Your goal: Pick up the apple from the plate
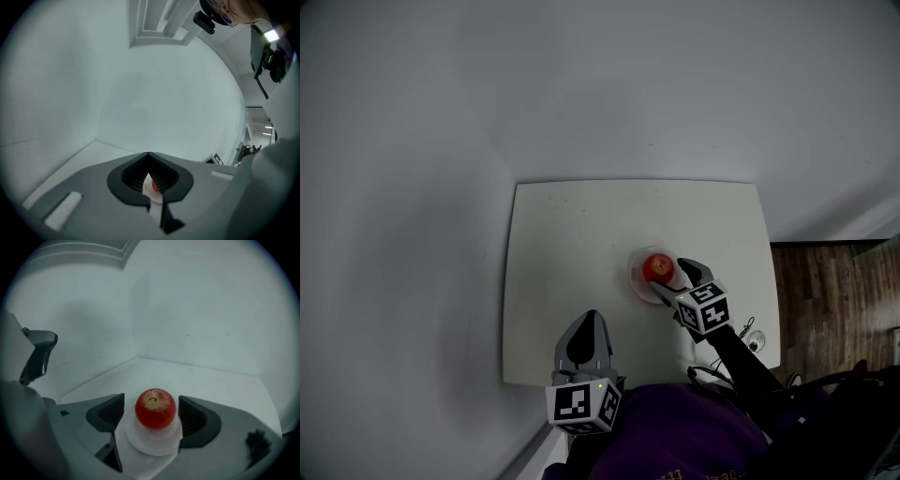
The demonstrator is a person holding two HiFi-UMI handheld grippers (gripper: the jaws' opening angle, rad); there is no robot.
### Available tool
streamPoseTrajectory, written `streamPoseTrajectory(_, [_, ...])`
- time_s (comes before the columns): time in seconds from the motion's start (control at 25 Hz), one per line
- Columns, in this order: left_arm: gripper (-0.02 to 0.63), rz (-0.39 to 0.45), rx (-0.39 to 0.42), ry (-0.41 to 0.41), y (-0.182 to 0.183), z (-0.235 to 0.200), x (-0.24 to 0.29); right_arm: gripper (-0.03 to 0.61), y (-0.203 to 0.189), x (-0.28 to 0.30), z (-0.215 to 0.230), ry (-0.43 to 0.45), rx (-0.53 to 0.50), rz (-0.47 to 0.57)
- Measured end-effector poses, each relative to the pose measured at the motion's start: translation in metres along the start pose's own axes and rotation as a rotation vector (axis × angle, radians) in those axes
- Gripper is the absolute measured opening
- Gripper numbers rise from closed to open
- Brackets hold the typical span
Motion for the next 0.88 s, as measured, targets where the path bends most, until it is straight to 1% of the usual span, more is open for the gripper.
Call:
streamPoseTrajectory(0.16, [0.005,-0.003,0.006,-0.009,0.0,0.0,0.0,0.36,-0.003,0.007,0.0,0.004,-0.014,-0.019])
streamPoseTrajectory(0.28, [0.005,-0.007,0.007,0.015,0.001,-0.002,-0.002,0.366,-0.002,0.011,0.0,0.007,-0.013,-0.03])
streamPoseTrajectory(0.56, [0.005,-0.011,0.002,0.028,0.002,-0.005,-0.003,0.37,0.0,0.023,0.001,-0.007,-0.017,-0.053])
streamPoseTrajectory(0.88, [0.005,-0.008,-0.002,0.035,0.002,-0.009,-0.002,0.37,-0.001,0.033,0.0,0.015,-0.024,-0.092])
Point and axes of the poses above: the fingertips, and each gripper's own axes: x forward along the fingers, z to its right, y out of its top, the point moved 10 cm from there along -x, backward along the fingers, and after that the axes turned 10 degrees about -y, right-handed, at the moved point
